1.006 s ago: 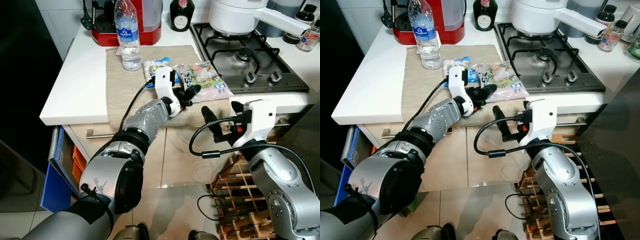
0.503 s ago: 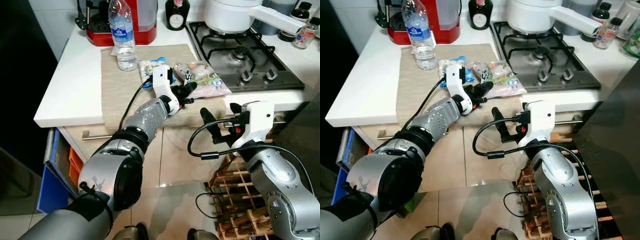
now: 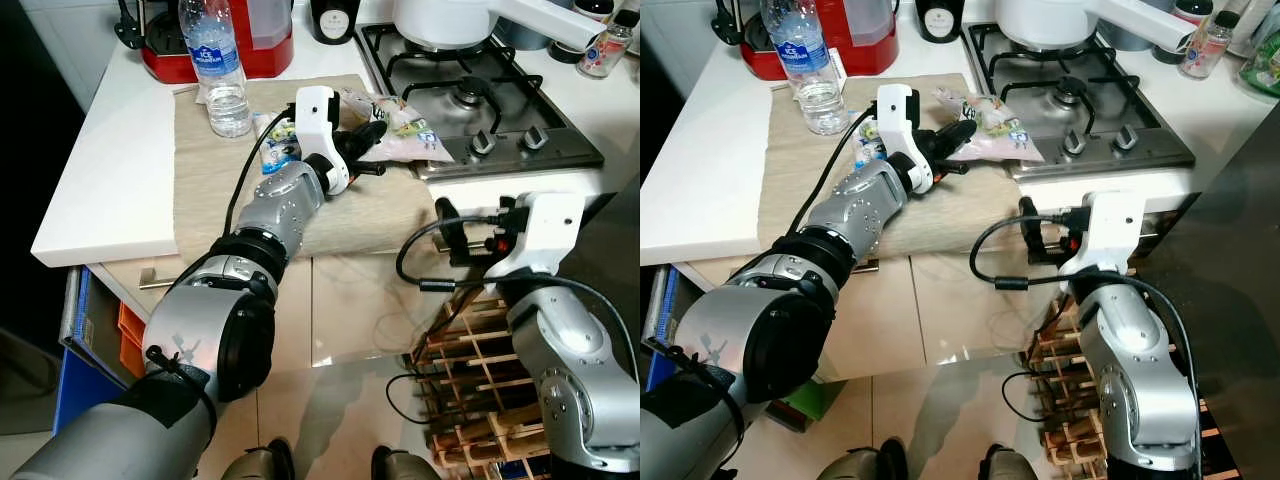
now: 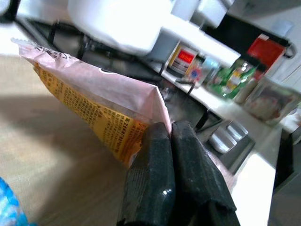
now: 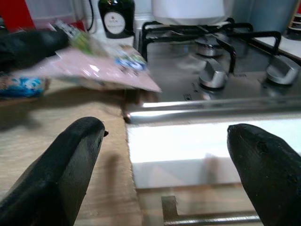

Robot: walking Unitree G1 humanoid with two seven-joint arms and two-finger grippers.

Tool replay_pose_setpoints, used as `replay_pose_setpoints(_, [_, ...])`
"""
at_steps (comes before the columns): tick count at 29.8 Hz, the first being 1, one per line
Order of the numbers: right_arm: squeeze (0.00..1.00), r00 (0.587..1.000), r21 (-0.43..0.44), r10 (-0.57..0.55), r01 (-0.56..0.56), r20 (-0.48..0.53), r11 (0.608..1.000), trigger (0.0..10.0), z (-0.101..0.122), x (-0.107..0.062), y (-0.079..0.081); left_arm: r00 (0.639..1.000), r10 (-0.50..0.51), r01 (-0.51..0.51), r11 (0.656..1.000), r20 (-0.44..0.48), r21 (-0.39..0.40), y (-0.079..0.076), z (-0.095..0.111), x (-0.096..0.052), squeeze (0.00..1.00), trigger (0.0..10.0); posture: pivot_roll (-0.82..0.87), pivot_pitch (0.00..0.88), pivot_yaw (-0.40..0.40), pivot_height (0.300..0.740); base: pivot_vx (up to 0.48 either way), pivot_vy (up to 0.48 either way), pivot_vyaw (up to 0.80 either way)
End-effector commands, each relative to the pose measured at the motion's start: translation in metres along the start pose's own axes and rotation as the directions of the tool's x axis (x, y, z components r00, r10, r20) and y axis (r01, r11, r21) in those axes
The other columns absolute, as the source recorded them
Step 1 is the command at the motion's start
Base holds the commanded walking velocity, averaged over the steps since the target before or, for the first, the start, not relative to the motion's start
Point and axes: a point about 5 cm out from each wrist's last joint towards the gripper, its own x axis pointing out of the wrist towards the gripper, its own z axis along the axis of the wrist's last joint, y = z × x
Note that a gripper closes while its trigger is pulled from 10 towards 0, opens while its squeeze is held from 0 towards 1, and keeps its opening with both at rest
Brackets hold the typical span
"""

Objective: Restocking fridge

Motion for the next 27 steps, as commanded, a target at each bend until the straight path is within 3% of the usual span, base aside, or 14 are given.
replay_pose_setpoints(1, [0.84, 1.000, 0.007, -0.023, 0.023, 0.020, 1.000, 10.0, 0.003, 0.002, -0.005, 0.989, -0.077, 0.069, 0.995, 0.125, 0.066, -0.007, 0.034, 0.005, 0.00, 0.0, -0.31, 0.101, 0.035, 0.740, 0.000, 0.000, 0.00])
replay_pose_setpoints(3, [0.84, 0.999, 0.010, -0.027, 0.027, 0.023, 1.000, 10.0, 0.003, 0.003, -0.006, 0.984, -0.102, 0.090, 0.992, 0.148, 0.087, -0.009, 0.039, 0.004, 0.00, 0.0, -0.31, 0.100, 0.033, 0.740, 0.000, 0.000, 0.00])
replay_pose_setpoints(4, [0.84, 0.999, 0.014, -0.030, 0.029, 0.029, 0.999, 10.0, 0.005, 0.005, -0.007, 0.972, -0.160, 0.131, 0.977, 0.173, 0.170, -0.011, 0.048, 0.003, 0.00, 0.0, -0.31, 0.100, 0.032, 0.740, 0.000, 0.000, 0.00])
replay_pose_setpoints(6, [0.83, 0.999, 0.015, -0.030, 0.029, 0.030, 0.999, 10.0, 0.005, 0.005, -0.007, 0.970, -0.172, 0.138, 0.972, 0.175, 0.190, -0.012, 0.050, 0.002, 0.00, 0.0, -0.31, 0.100, 0.032, 0.740, 0.000, 0.000, 0.00])
replay_pose_setpoints(7, [0.75, 0.999, 0.017, -0.040, 0.039, 0.035, 0.999, 10.0, 0.007, 0.007, -0.009, 0.966, -0.196, 0.152, 0.957, 0.168, 0.246, -0.012, 0.054, 0.000, 0.00, 0.0, -0.31, 0.099, 0.029, 0.740, 0.000, 0.000, 0.00])
replay_pose_setpoints(8, [0.75, 0.999, 0.017, -0.040, 0.039, 0.035, 0.999, 10.0, 0.007, 0.007, -0.009, 0.966, -0.196, 0.152, 0.957, 0.168, 0.246, -0.012, 0.054, 0.000, 0.00, 0.0, -0.31, 0.099, 0.029, 0.740, 0.000, 0.000, 0.00])
replay_pose_setpoints(9, [0.00, 0.999, 0.078, -0.019, 0.016, 0.048, 0.997, 10.0, 0.013, 0.011, -0.011, 0.958, -0.245, 0.185, 0.926, 0.151, 0.329, -0.009, 0.062, -0.005, 0.00, 0.0, -0.30, 0.099, 0.032, 0.740, 0.000, 0.000, 0.00])
replay_pose_setpoints(15, [0.00, 0.996, 0.224, 0.053, -0.069, 0.078, 0.972, 10.0, 0.035, 0.023, -0.025, 0.950, -0.301, 0.225, 0.844, 0.084, 0.487, 0.006, 0.076, -0.022, 0.00, 0.0, -0.29, 0.093, 0.031, 0.740, 0.000, 0.000, 0.00])
replay_pose_setpoints(23, [0.00, 0.976, 0.287, 0.192, -0.213, 0.102, 0.934, 10.0, 0.049, 0.026, -0.027, 0.948, -0.313, 0.236, 0.813, 0.058, 0.532, 0.016, 0.081, -0.035, 0.00, 0.0, -0.27, 0.089, 0.024, 0.740, 0.000, 0.000, 0.00])
replay_pose_setpoints(25, [0.00, 0.947, 0.380, 0.295, -0.320, 0.126, 0.868, 10.0, 0.057, 0.026, -0.023, 0.940, -0.335, 0.251, 0.803, 0.061, 0.541, 0.017, 0.084, -0.040, 0.00, 0.0, -0.27, 0.087, 0.018, 0.740, 0.000, 0.000, 0.00])
replay_pose_setpoints(27, [0.00, 0.937, 0.460, 0.318, -0.349, 0.147, 0.816, 10.0, 0.059, 0.027, -0.022, 0.932, -0.357, 0.264, 0.793, 0.068, 0.550, 0.016, 0.087, -0.042, 0.00, 0.0, -0.27, 0.086, 0.016, 0.740, 0.000, 0.000, 0.00])
